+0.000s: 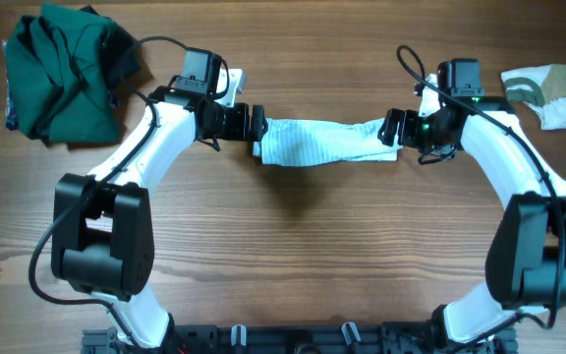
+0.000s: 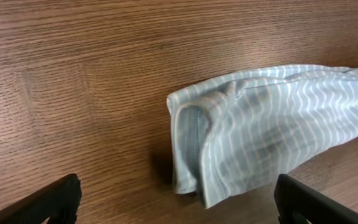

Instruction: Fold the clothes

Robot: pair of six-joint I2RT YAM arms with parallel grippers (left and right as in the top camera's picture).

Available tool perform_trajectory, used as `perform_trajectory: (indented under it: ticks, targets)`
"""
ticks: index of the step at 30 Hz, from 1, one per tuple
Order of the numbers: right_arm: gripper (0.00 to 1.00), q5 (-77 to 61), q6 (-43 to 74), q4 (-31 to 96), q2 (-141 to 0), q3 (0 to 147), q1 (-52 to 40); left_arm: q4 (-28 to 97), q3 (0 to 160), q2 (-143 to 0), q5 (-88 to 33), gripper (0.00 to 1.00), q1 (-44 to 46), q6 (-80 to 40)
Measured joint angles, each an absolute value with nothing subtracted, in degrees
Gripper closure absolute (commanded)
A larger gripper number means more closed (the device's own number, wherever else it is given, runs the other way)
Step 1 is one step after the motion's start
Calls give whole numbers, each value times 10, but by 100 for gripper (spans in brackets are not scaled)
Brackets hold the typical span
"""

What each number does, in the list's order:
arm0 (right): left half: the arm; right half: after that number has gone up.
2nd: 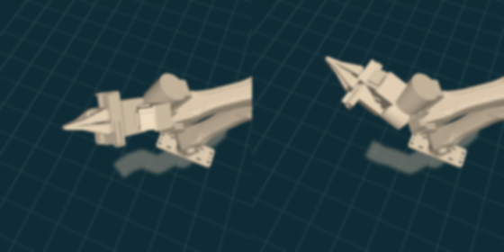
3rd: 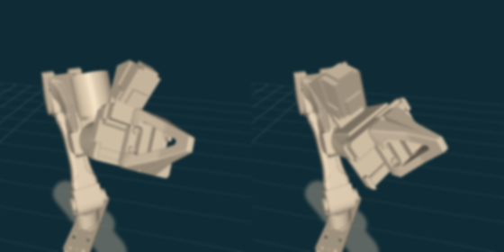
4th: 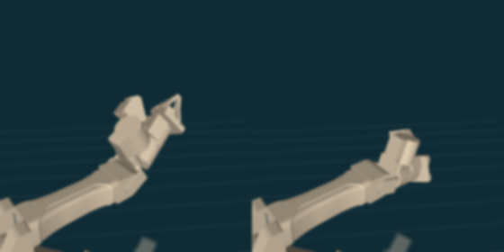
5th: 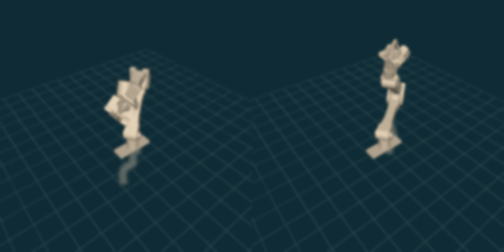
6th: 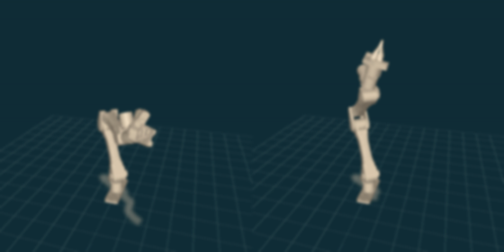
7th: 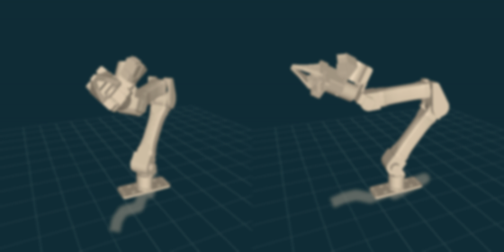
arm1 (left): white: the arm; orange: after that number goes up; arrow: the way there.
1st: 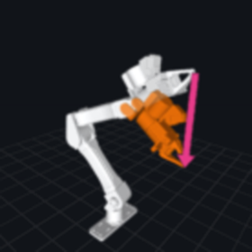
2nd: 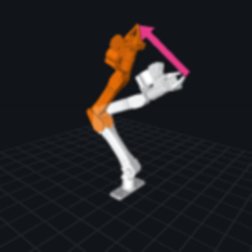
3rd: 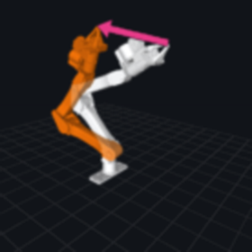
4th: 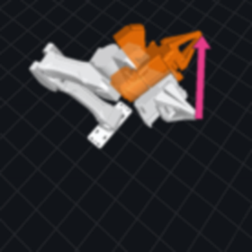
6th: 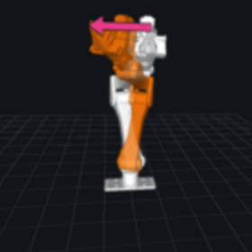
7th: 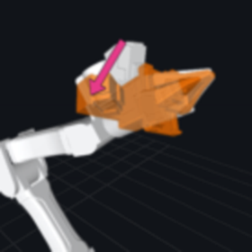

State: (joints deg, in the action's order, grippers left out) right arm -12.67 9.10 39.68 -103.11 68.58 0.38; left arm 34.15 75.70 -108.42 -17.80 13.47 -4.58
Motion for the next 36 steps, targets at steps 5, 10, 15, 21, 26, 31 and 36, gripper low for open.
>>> perform_trajectory:
  ticks: [5, 10, 15, 21, 26, 31, 36]
  targets:
    - [2, -146, 76, 379, -1076, 684, 3, 342, 757, -1084, -180, 0, 135, -46]
    - [2, -153, 72, 368, -1088, 682, -12, 342, 757, -1084, -179, 0, 135, -46]
    - [3, -154, 72, 354, -1089, 681, -34, 342, 757, -1085, -179, 0, 135, -46]
    - [14, -154, 71, 352, -1100, 682, -41, 342, 757, -1097, -179, 0, 135, -46]
    - [59, -154, 65, 347, -1108, 683, -41, 342, 757, -1108, -179, 0, 135, -46]
    - [68, -154, 74, 344, -1115, 684, -40, 342, 757, -1111, -178, 0, 135, -46]
    - [92, -154, 91, 354, -1115, 685, -41, 342, 757, -1111, -178, 0, 135, -46]
